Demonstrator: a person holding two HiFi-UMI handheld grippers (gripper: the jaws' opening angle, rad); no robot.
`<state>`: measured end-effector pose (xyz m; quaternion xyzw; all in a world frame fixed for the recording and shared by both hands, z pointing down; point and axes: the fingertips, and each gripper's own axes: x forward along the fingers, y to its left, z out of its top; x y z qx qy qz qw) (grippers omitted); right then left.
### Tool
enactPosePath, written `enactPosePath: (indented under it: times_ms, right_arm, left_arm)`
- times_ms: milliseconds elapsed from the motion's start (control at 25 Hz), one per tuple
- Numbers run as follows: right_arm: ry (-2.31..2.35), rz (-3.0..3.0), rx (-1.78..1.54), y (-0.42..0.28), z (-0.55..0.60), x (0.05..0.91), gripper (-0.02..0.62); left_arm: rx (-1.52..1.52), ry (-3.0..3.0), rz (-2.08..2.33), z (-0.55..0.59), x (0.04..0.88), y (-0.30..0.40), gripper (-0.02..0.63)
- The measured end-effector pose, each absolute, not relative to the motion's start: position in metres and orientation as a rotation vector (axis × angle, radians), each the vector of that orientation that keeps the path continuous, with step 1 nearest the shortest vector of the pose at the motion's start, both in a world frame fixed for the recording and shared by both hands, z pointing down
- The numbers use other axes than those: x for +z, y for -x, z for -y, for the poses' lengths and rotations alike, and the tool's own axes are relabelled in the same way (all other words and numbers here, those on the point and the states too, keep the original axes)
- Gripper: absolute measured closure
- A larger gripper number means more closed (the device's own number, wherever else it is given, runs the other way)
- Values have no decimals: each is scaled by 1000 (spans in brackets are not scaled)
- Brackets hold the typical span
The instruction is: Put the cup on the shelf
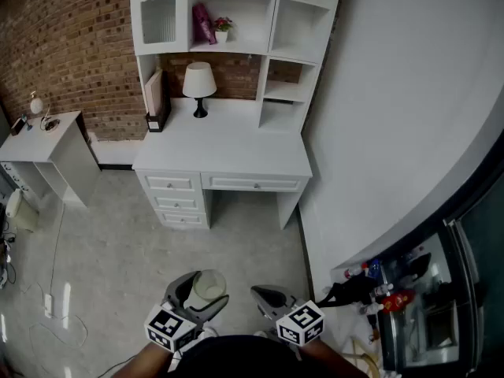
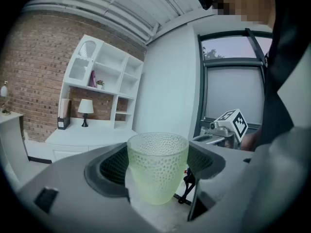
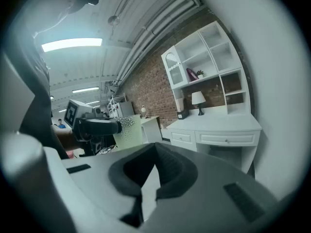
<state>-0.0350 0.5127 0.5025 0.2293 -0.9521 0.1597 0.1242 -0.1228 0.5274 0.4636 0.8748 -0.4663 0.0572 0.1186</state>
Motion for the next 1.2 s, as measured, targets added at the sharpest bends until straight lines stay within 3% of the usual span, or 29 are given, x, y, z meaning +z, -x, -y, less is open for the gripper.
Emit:
enactPosePath:
  times_ms: [1200]
  right_arm:
    - [-851, 2741, 538, 98, -526, 517, 591]
  left_arm:
    - [191, -2613, 1240, -531, 484, 187, 241]
